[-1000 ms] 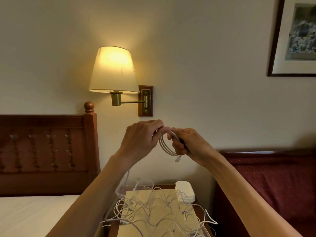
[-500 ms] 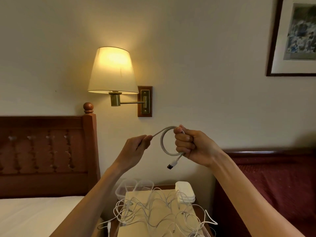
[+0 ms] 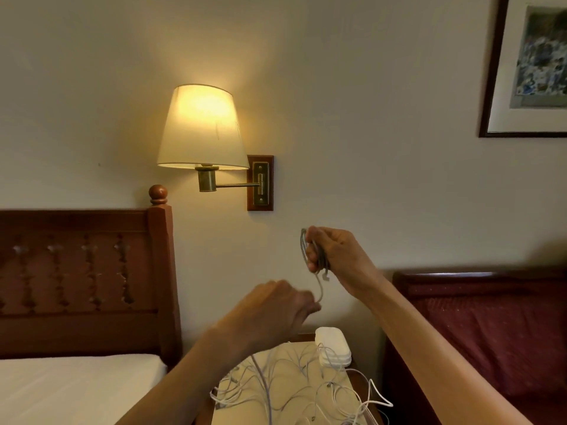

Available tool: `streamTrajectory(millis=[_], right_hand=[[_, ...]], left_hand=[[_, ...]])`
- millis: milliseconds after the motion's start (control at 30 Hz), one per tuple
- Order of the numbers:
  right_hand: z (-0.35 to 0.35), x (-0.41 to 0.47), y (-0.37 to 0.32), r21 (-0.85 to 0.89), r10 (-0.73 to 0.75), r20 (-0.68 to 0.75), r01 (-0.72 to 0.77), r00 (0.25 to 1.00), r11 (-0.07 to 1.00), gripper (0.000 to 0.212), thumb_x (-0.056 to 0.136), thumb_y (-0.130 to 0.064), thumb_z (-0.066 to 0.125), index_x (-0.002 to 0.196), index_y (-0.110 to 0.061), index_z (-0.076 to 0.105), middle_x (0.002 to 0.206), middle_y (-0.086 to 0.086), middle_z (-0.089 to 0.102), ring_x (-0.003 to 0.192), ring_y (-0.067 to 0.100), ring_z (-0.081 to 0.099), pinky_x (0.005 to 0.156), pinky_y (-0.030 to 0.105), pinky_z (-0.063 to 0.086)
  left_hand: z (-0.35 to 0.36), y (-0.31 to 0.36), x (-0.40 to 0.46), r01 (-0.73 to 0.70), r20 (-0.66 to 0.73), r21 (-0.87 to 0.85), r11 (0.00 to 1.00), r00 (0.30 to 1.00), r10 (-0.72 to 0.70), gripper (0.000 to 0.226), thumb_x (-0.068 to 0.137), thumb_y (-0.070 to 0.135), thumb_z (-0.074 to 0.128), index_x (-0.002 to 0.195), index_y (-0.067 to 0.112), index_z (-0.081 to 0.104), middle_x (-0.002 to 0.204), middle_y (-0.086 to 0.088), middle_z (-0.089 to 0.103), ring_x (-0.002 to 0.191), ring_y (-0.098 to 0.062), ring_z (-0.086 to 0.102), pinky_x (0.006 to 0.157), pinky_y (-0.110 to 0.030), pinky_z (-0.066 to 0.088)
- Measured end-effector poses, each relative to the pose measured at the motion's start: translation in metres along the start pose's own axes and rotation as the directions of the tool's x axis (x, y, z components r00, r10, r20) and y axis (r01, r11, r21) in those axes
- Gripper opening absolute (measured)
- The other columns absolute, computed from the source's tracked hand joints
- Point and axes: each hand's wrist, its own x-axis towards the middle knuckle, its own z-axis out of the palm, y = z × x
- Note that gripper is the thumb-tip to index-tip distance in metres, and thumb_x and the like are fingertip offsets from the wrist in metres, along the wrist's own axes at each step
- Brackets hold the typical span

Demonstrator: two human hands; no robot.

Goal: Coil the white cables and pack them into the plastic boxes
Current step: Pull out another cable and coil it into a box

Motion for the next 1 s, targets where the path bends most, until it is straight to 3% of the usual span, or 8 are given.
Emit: streamTrajectory(millis=[133, 300, 433, 533, 600, 667, 800, 1000], right_hand=[[0.007, -0.008, 0.011, -0.217, -0.09, 0.035, 0.096, 0.995, 0.972, 0.04, 0.104, -0.028, 0.039, 0.081, -0.006, 0.064, 0.056, -0.002, 0.059, 0.053, 0.011, 0.056, 0.057, 0.022, 0.047], [0.006, -0.012, 0.013, -0.209, -0.039, 0.096, 0.058, 0.995, 0.976, 0.044, 0.103, -0.027, 0.037, 0.092, 0.006, 0.064, 0.058, -0.001, 0.058, 0.051, 0.012, 0.055, 0.058, 0.021, 0.049], [0.008, -0.012, 0.008, -0.142, 0.03, 0.138, -0.01, 0.99, 0.99, 0.041, 0.103, -0.027, 0.035, 0.085, -0.006, 0.065, 0.055, -0.002, 0.055, 0.049, 0.012, 0.051, 0.058, 0.023, 0.048], [0.006, -0.012, 0.004, -0.075, 0.09, 0.164, -0.078, 0.982, 0.994, 0.043, 0.105, -0.028, 0.033, 0.084, -0.006, 0.064, 0.053, 0.0, 0.049, 0.049, 0.012, 0.044, 0.055, 0.023, 0.043], [0.005, -0.013, 0.003, -0.033, 0.126, 0.19, -0.122, 0.974, 0.992, 0.043, 0.106, -0.027, 0.031, 0.083, -0.007, 0.062, 0.053, 0.0, 0.043, 0.049, 0.012, 0.039, 0.053, 0.023, 0.039], [0.002, -0.014, 0.003, 0.022, 0.163, 0.227, -0.172, 0.96, 0.985, 0.043, 0.107, -0.028, 0.029, 0.083, -0.008, 0.058, 0.053, -0.002, 0.039, 0.049, 0.011, 0.034, 0.052, 0.022, 0.035], [-0.001, -0.016, 0.004, 0.203, 0.217, 0.292, -0.282, 0.932, 0.938, 0.042, 0.107, -0.028, 0.027, 0.08, -0.011, 0.054, 0.054, -0.004, 0.034, 0.049, 0.01, 0.029, 0.049, 0.02, 0.033], [0.002, -0.021, 0.008, 0.522, 0.158, 0.474, -0.422, 0.866, 0.742, 0.038, 0.104, -0.027, 0.028, 0.08, -0.011, 0.053, 0.064, 0.006, 0.055, 0.057, 0.017, 0.051, 0.06, 0.027, 0.049]], left_hand=[[-0.027, -0.001, 0.009, -0.061, -0.357, 0.06, 0.996, 0.931, 0.078, 0.044, 0.101, 0.047, 0.027, 0.093, 0.02, 0.06, 0.067, 0.008, 0.061, 0.051, -0.006, 0.049, 0.051, -0.024, 0.047], [-0.029, -0.027, 0.018, -0.039, -0.46, 0.025, 0.999, 0.887, 0.046, 0.043, 0.094, 0.059, 0.036, 0.085, 0.021, 0.054, 0.064, 0.014, 0.054, 0.05, -0.001, 0.042, 0.052, -0.009, 0.03], [-0.024, -0.046, 0.026, -0.004, -0.415, -0.142, 0.99, 0.908, -0.056, 0.052, 0.088, 0.071, 0.034, 0.084, 0.023, 0.051, 0.069, 0.014, 0.056, 0.056, -0.004, 0.05, 0.054, -0.015, 0.037], [-0.017, -0.05, 0.027, 0.035, -0.368, -0.403, 0.915, 0.909, -0.197, 0.049, 0.088, 0.069, 0.041, 0.095, 0.022, 0.052, 0.077, 0.011, 0.056, 0.064, -0.006, 0.054, 0.059, -0.015, 0.04], [-0.014, -0.047, 0.026, 0.074, -0.253, -0.558, 0.827, 0.934, -0.254, 0.044, 0.092, 0.06, 0.044, 0.106, 0.021, 0.059, 0.09, 0.008, 0.056, 0.075, -0.006, 0.055, 0.068, -0.015, 0.042], [-0.012, -0.045, 0.024, 0.112, -0.108, -0.684, 0.721, 0.962, -0.252, 0.04, 0.094, 0.05, 0.04, 0.103, 0.022, 0.067, 0.097, 0.008, 0.06, 0.086, -0.003, 0.055, 0.077, -0.015, 0.042], [-0.014, -0.04, 0.017, 0.18, 0.082, -0.895, 0.408, 0.966, -0.246, 0.048, 0.098, 0.047, 0.039, 0.092, 0.003, 0.06, 0.072, 0.004, 0.048, 0.069, -0.011, 0.042, 0.07, -0.025, 0.037], [-0.009, -0.03, 0.026, 0.171, 0.021, -0.897, 0.408, 0.938, -0.347, 0.06, 0.096, 0.055, 0.039, 0.106, 0.001, 0.063, 0.087, -0.013, 0.051, 0.081, -0.022, 0.046, 0.08, -0.037, 0.043]])
